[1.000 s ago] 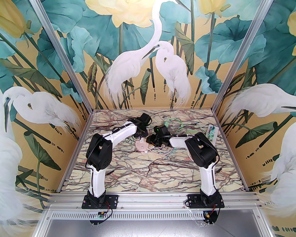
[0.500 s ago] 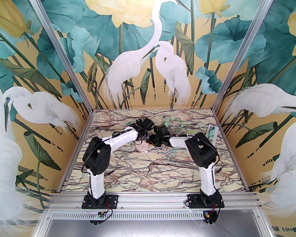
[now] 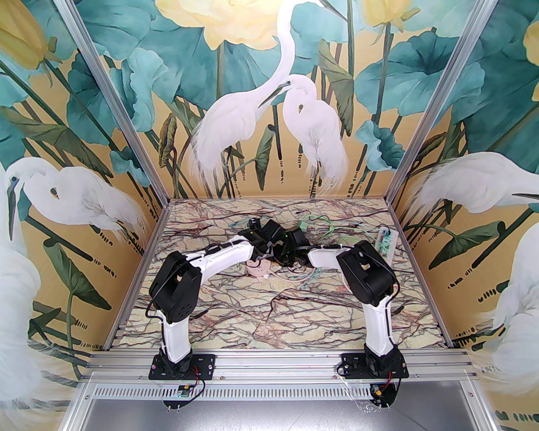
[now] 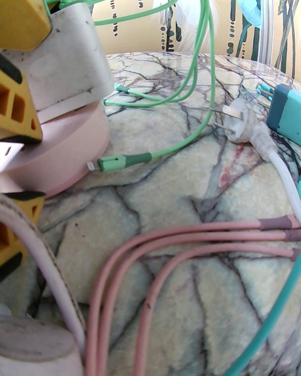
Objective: Pull the plug off the socket
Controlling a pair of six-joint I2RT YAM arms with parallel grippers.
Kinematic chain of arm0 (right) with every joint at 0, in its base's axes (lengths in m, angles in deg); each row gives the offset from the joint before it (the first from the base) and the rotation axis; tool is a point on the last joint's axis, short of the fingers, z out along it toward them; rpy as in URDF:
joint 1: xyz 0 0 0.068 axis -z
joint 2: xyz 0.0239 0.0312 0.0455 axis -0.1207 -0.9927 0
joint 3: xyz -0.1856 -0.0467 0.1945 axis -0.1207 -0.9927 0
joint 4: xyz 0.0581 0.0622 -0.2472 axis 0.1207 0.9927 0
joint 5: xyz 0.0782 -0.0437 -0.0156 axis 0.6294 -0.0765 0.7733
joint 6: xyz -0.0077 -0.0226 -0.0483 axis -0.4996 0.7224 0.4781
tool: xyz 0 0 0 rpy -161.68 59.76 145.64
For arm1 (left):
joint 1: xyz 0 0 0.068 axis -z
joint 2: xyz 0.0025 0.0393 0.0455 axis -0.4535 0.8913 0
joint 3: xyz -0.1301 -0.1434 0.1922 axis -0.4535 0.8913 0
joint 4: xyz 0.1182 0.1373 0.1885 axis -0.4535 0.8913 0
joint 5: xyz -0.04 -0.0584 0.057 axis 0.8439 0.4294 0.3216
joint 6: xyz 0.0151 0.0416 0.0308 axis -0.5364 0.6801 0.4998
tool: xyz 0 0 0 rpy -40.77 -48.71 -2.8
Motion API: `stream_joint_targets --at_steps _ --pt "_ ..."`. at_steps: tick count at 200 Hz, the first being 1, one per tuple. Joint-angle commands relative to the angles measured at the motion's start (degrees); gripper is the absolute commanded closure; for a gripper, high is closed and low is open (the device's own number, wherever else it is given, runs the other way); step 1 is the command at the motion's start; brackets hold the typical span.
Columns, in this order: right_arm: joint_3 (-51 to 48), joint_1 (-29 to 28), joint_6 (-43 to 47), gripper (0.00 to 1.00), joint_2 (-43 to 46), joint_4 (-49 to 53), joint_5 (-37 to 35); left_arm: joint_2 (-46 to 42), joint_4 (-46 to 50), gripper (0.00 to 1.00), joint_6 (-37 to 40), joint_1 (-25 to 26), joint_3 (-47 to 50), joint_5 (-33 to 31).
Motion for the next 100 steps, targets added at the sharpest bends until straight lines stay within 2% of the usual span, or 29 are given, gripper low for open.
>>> stream_joint_targets --at_steps 1,33,100 --pt "-2.6 -1.3 0.5 0.66 -7.2 10.7 -8.2 1.1 3.1 0.85 1.8 0.1 -6.1 7.8" --pt "-2.6 -1.6 0.5 0.66 -7.2 10.8 -8.2 3.9 4.5 0.86 2.2 -4.4 -9.7 13.7" --pt "-2.2 -1.9 0.9 0.66 -7.2 11.5 -8.8 6.9 7.2 0.86 2.9 -8.3 -13.2 16.4"
